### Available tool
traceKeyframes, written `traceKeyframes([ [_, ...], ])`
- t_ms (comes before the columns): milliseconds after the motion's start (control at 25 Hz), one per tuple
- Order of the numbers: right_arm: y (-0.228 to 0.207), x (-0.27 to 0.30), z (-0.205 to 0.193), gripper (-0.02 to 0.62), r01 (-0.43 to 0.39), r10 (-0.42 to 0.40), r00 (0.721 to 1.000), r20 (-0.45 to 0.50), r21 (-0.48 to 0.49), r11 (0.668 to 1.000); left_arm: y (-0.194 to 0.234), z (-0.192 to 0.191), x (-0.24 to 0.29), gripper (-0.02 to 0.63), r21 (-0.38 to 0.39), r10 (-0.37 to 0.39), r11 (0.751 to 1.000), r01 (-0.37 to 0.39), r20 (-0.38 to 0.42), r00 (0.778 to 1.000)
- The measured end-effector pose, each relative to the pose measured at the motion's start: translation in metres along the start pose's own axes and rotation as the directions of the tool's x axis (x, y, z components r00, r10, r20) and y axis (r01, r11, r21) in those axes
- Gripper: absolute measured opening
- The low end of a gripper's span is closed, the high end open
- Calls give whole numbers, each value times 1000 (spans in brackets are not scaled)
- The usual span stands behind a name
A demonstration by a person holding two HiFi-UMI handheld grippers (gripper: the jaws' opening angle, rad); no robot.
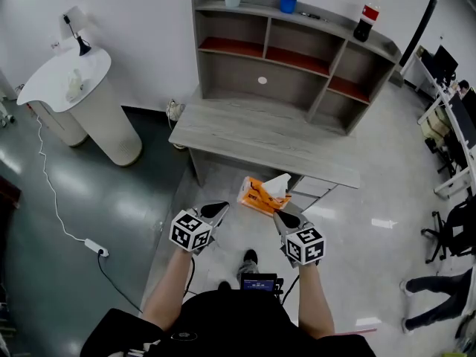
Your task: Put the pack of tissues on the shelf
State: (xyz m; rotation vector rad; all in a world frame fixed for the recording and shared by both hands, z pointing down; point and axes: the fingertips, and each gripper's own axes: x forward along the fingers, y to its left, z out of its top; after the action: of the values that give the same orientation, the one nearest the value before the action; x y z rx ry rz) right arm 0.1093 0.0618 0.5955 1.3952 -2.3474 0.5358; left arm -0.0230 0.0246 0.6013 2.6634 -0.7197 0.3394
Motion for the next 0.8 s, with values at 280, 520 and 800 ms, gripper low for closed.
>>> traceKeyframes([
  [280, -42, 26, 32, 5, -25, 25, 1000, 8, -24, 999, 27, 36, 33, 2, 4, 33, 999, -34, 15, 999],
  [520, -72, 47, 50, 5, -63, 64, 998, 6, -34, 997, 45, 53, 59, 2, -7, 71, 997, -71, 20, 997],
  [800, -114, 66, 74, 5, -95, 96, 995, 14, -55, 994, 64, 77, 94, 2, -10, 110, 994, -110, 32, 993],
])
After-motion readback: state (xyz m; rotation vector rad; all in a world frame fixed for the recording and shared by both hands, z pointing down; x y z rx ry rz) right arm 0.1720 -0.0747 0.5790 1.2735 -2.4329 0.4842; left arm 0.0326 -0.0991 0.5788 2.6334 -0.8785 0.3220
